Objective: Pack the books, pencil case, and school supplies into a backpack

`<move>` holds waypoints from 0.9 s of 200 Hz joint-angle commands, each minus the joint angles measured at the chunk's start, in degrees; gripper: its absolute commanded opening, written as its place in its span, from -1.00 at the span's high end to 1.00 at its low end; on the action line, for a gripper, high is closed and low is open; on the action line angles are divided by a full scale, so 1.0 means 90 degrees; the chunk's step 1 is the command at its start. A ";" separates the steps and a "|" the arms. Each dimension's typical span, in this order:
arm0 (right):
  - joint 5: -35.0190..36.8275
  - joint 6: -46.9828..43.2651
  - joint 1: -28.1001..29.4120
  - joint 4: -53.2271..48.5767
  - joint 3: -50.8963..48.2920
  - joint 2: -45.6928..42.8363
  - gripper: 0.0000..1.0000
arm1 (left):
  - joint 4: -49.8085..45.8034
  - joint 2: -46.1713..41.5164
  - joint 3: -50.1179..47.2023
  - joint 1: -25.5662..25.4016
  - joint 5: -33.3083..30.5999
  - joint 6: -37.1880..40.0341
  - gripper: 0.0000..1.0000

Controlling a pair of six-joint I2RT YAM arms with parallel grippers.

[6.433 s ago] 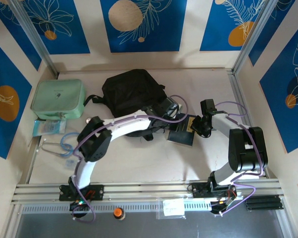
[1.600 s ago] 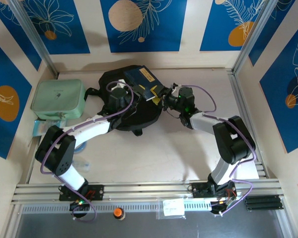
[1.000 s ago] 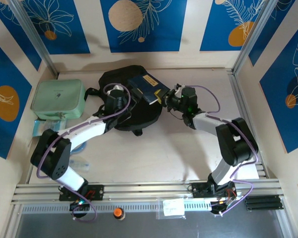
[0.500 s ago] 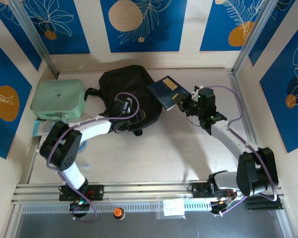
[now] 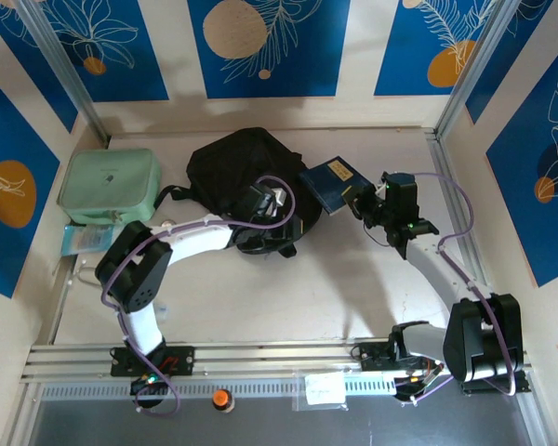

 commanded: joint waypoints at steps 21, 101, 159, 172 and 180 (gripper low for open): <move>-0.0027 -0.0167 -0.0120 -0.0007 -0.0171 -0.0305 0.96 | -0.1071 -0.0548 0.0310 -0.0029 0.0381 0.2478 -0.35; -0.0055 -0.0233 -0.0357 -0.0194 -0.0295 -0.0547 0.96 | -0.2113 0.0336 0.1442 -0.0132 0.0611 0.3590 0.07; -0.0098 -0.0225 -0.0460 -0.0215 -0.0359 -0.0619 0.96 | -0.2228 0.0780 0.1781 -0.0137 0.0741 0.3580 0.36; -0.0097 -0.0230 -0.0465 -0.0206 -0.0360 -0.0617 0.96 | -0.2269 0.0840 0.1828 -0.0137 0.0760 0.3590 0.44; -0.0119 -0.0240 -0.0460 -0.0190 -0.0352 -0.0610 0.96 | -0.2294 0.0867 0.1843 -0.0135 0.0770 0.3595 0.50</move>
